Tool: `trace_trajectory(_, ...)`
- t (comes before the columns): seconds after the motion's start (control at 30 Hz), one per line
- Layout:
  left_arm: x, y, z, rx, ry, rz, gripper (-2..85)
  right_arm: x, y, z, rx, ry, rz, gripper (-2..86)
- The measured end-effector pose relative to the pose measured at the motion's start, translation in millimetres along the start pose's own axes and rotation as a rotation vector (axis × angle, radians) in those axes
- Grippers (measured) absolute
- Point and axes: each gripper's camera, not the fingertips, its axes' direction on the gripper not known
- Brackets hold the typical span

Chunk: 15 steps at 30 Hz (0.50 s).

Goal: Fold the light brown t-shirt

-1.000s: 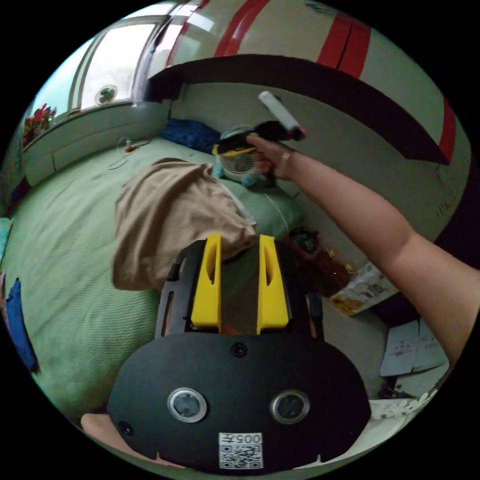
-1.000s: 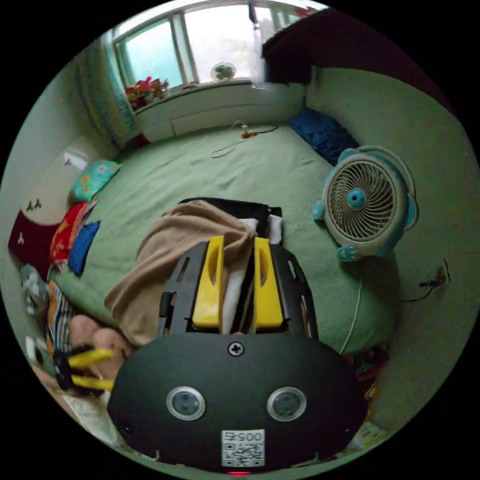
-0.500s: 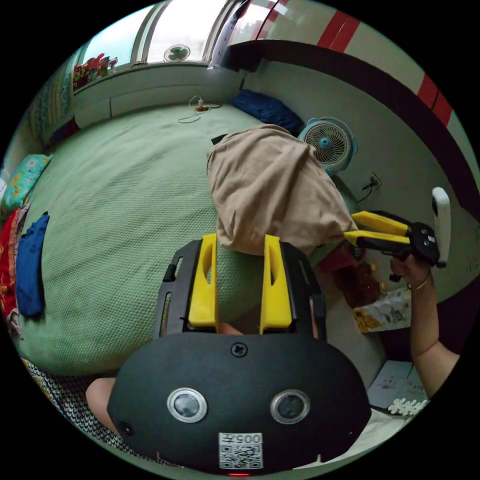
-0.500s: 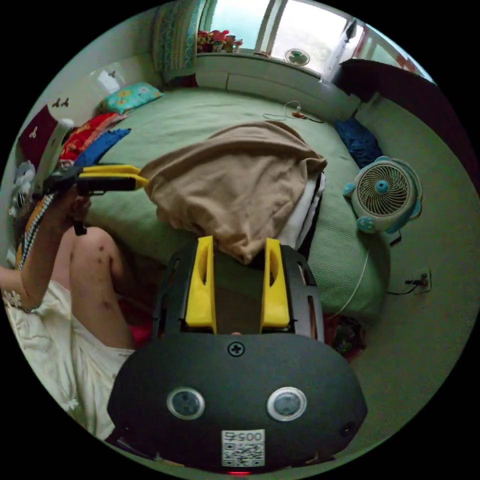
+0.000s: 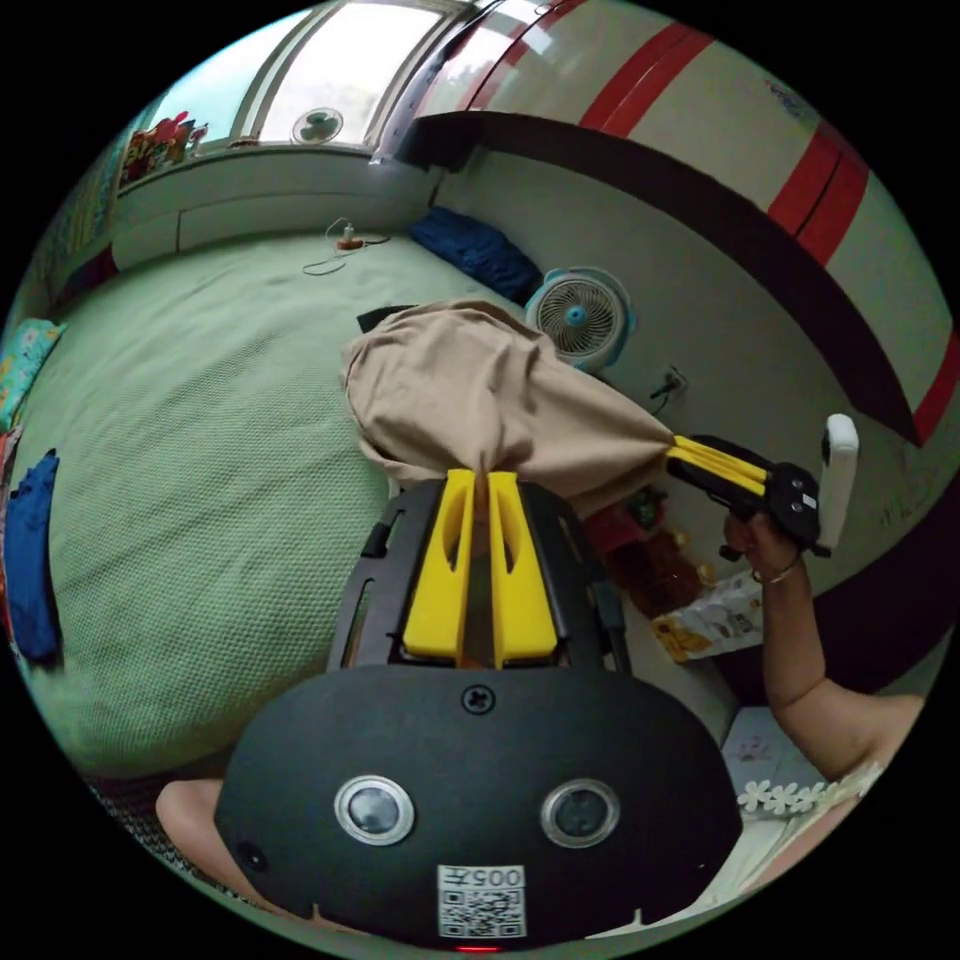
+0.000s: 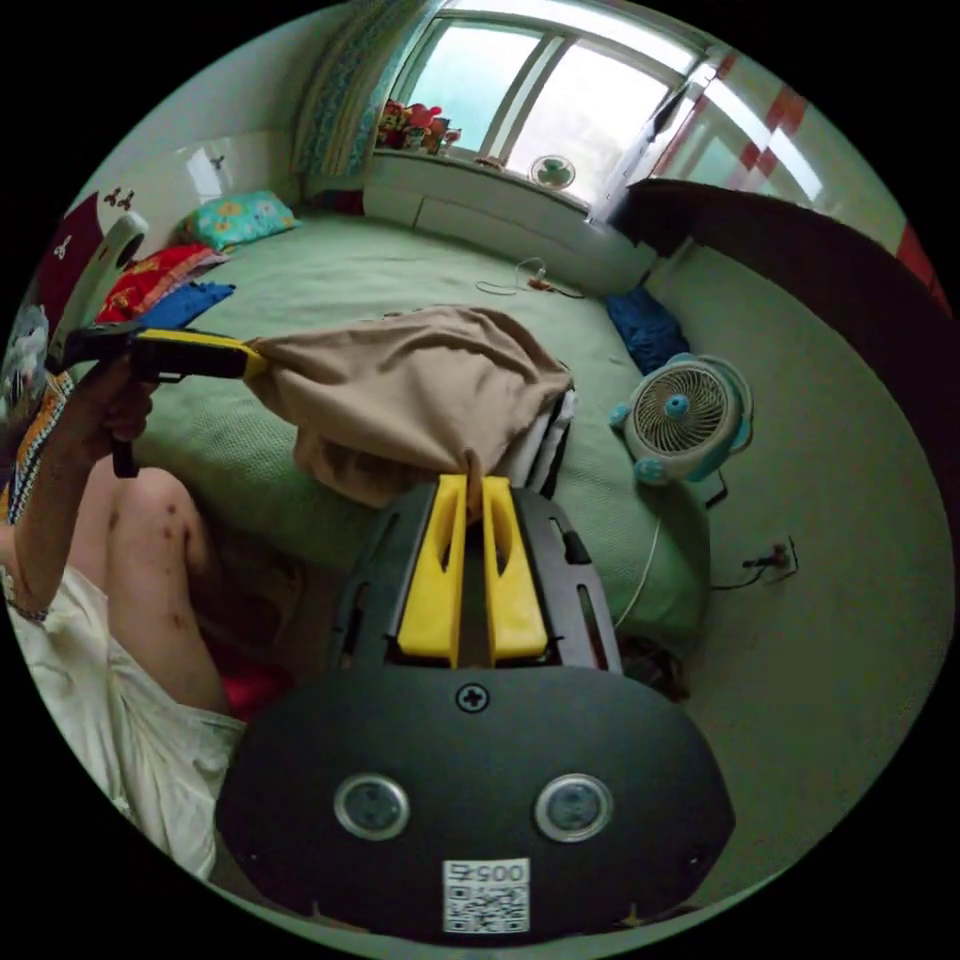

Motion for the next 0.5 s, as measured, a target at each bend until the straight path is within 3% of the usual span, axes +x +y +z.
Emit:
trace_trajectory(0.23, -47.5, 29.6, 30.1, -0.194, -0.010, -0.033, 6.0, -1.3, 21.7, 85.7, -0.248, -0.083, 0.091, 1.2)
trace_trajectory(0.5, -91.9, 47.4, -14.0, -0.163, -0.046, -0.012, 8.3, 6.7, -25.8, 34.9, -0.053, -0.158, 0.090, 4.2)
